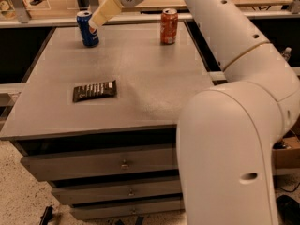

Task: Move pepsi can near rxbar chocolate

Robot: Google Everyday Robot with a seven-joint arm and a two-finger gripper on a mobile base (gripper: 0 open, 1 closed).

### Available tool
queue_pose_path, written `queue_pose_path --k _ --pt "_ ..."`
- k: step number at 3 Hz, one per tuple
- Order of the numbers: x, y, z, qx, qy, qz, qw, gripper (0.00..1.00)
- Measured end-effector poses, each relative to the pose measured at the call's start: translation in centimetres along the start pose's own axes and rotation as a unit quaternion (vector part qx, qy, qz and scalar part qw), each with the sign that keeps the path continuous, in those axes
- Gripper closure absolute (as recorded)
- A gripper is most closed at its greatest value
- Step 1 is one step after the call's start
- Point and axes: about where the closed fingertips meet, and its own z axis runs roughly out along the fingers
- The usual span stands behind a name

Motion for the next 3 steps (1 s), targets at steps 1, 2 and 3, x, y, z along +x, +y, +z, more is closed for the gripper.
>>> queue_pose_path --k 1,2,3 --pt "-1.0 -0.4 4.7 -0.019 -0.018 -0.009 0.9996 0.0" --pt "-1.0 -0.4 4.7 -0.019 -0.018 -0.009 0.9996 0.0" --pt "0.4 1.8 2.8 -0.011 -0.042 -0.005 0.999 0.0"
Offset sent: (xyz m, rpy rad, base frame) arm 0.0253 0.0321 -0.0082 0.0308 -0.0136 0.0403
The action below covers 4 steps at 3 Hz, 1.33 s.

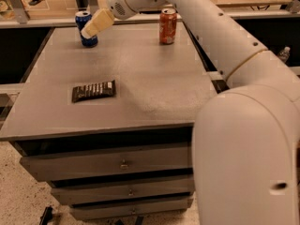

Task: Move pepsi can near rxbar chocolate

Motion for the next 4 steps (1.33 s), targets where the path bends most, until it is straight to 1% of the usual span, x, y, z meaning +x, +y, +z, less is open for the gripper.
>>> queue_pose_path --k 1,2,3,4 --pt "2.5 2.0 1.9 -0.019 0.017 0.01 0.9996 0.0" --pt "2.5 2.0 2.0 -0.019 0.017 0.01 0.9996 0.0" --pt "2.5 1.8 2.3 0.001 0.001 0.03 0.9995 0.0" --pt "3.1 2.8 2.6 0.036 -0.017 0.091 0.9951 0.0"
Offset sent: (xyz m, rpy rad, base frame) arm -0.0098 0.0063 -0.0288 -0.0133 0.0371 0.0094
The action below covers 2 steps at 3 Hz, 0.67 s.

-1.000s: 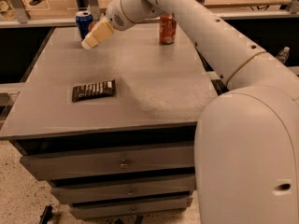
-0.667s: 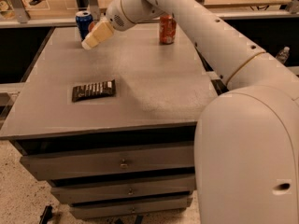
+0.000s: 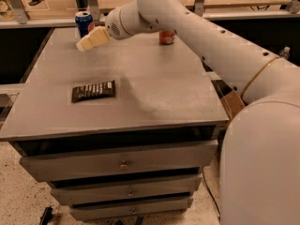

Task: Move pepsi can near rxbar chocolate

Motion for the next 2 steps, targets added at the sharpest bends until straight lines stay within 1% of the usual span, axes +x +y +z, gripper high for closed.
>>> queue_pose_path --k 1,2 --pt "2.2 1.1 1.6 0.041 0.004 0.049 0.998 0.0" --pt "3.7 -0.1 3.2 0.095 -0.002 0.077 0.9924 0.0"
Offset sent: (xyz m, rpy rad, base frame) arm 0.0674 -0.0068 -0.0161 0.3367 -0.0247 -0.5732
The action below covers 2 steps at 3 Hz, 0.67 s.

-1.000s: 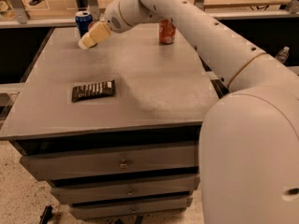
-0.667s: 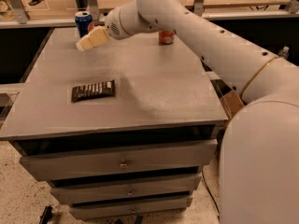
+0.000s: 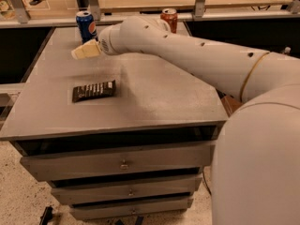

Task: Move pepsi can near rxbar chocolate

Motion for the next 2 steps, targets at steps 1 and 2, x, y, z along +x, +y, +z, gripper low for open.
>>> queue_pose_path --k 1,2 --pt "-0.9 -0.3 1.4 0.045 -0.027 0.007 0.9986 0.0" --pt "-2.5 -3.1 1.3 0.086 -0.072 0.053 0.9923 0.0"
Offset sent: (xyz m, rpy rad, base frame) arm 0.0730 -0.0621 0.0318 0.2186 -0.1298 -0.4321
